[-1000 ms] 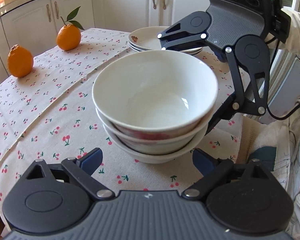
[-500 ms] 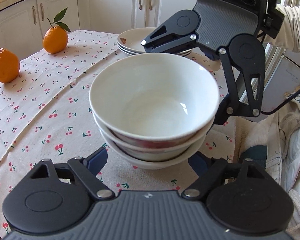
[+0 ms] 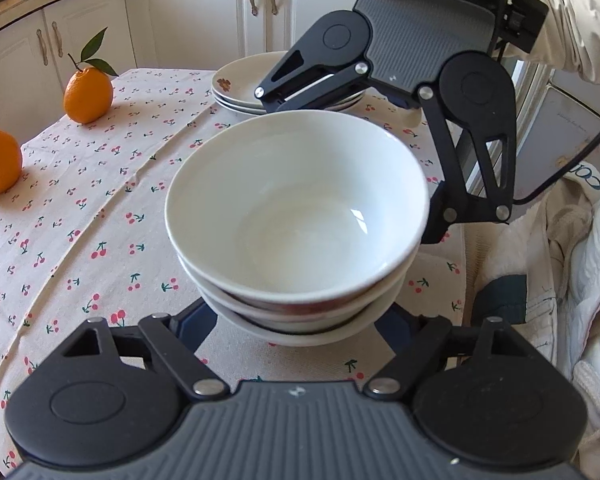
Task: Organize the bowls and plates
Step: 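Lift the bowl stack with both grippers and carry it over the plate stack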
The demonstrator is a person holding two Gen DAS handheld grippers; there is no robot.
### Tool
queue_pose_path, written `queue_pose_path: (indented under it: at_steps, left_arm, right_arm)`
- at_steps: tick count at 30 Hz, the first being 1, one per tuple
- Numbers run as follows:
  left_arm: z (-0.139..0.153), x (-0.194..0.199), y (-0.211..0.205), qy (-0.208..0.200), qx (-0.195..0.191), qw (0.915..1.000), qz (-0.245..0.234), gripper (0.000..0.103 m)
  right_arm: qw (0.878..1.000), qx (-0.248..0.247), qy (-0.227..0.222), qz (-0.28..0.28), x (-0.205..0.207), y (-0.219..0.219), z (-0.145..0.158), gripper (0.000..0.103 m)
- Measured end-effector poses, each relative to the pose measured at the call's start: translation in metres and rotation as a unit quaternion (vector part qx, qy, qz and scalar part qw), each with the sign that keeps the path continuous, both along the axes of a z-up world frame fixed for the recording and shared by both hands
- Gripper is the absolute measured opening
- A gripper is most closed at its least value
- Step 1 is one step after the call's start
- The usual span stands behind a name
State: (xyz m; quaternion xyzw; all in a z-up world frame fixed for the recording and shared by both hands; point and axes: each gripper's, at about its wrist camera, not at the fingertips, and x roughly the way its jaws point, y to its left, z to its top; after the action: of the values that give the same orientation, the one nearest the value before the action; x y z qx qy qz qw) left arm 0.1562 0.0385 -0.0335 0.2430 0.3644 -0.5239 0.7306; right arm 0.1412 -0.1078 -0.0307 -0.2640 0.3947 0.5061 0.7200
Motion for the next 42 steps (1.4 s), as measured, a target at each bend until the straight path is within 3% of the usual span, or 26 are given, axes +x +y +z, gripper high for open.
queue_pose_path:
  at_steps: [14, 27, 42]
  left_arm:
    - [0.0, 0.004, -0.002, 0.004, 0.004, 0.9999, -0.016, 0.084]
    - [0.012, -0.004, -0.006, 0.001, 0.004, 1.0, 0.001, 0.084]
    - [0.039, -0.017, -0.053, -0.018, -0.002, 0.9998, -0.001, 0.084]
  right_arm:
    - [1.0, 0.008, 0.011, 0.004, 0.003, -0.002, -0.001, 0.092]
    - [1.0, 0.017, 0.009, 0.008, -0.002, -0.009, 0.01, 0.092]
    - [1.0, 0.024, -0.011, 0.001, -0.016, -0.057, 0.038, 0.092]
